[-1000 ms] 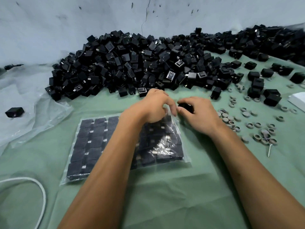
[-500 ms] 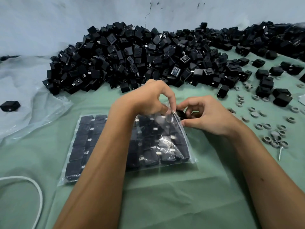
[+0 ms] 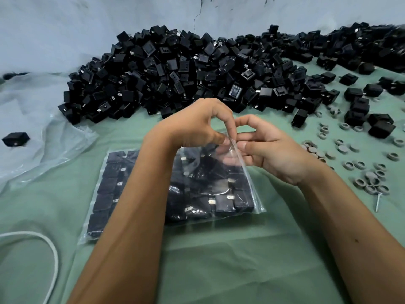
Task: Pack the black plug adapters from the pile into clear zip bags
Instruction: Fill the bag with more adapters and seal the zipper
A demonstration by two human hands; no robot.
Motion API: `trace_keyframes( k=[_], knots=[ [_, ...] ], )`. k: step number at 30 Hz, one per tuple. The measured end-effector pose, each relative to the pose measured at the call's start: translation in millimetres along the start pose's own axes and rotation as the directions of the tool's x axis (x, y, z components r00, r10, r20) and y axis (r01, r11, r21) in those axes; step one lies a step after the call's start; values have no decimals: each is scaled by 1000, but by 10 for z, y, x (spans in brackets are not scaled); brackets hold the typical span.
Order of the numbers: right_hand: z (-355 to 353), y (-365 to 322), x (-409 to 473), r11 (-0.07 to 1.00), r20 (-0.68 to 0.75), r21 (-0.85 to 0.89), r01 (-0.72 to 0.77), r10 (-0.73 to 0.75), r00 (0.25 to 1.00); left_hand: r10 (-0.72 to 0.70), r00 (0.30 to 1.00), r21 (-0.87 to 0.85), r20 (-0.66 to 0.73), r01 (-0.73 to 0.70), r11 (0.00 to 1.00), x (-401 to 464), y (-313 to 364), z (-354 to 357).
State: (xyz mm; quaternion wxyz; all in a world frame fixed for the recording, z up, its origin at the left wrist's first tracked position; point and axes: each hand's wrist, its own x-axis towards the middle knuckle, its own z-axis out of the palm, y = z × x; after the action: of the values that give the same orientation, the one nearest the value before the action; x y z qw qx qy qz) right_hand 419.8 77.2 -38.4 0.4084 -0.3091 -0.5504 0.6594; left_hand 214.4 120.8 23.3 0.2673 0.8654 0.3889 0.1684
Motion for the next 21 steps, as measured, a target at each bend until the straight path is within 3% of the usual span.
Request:
trace_keyframes(
  k=[5,9,11,13,15,16,17,18,20,21],
  knots=[
    [-50,-52,20,997,-103,56,-55,61,993,-8,1000,-15,-1,8,1000,-11,7,9],
    [113,-15,20,959,119,232,-164,140,983,-21,1000,-20,-8,20,1000,-5,13,5],
    [108,-34,26,958,120,234,-166,141,983,-19,1000,-30,-5,19,999,-3,5,13],
    [39,-39,47,988,-80,142,-65,77,994,-10,1000,-34,-4,10,999,5,0,33],
    [-51,-18,68,988,-421,-154,31,-94,902,-29,1000,-35,-3,29,999,19,-8,55],
    [-114,9,72,924,-568,-383,1,-236,789,-51,999,-37,-1,51,998,25,-14,70],
    [-199,27,76,786,-624,-610,-99,-399,671,-72,997,-39,4,72,997,37,-20,91],
    [-277,32,79,605,-598,-763,-228,-526,605,-88,996,-37,9,88,995,46,-29,110],
    [-416,33,92,302,-546,-832,-465,-588,596,-101,995,-22,19,101,995,65,-36,151],
    [-477,39,110,220,-575,-801,-556,-541,614,-101,995,-16,23,101,995,65,-35,165]
  ],
)
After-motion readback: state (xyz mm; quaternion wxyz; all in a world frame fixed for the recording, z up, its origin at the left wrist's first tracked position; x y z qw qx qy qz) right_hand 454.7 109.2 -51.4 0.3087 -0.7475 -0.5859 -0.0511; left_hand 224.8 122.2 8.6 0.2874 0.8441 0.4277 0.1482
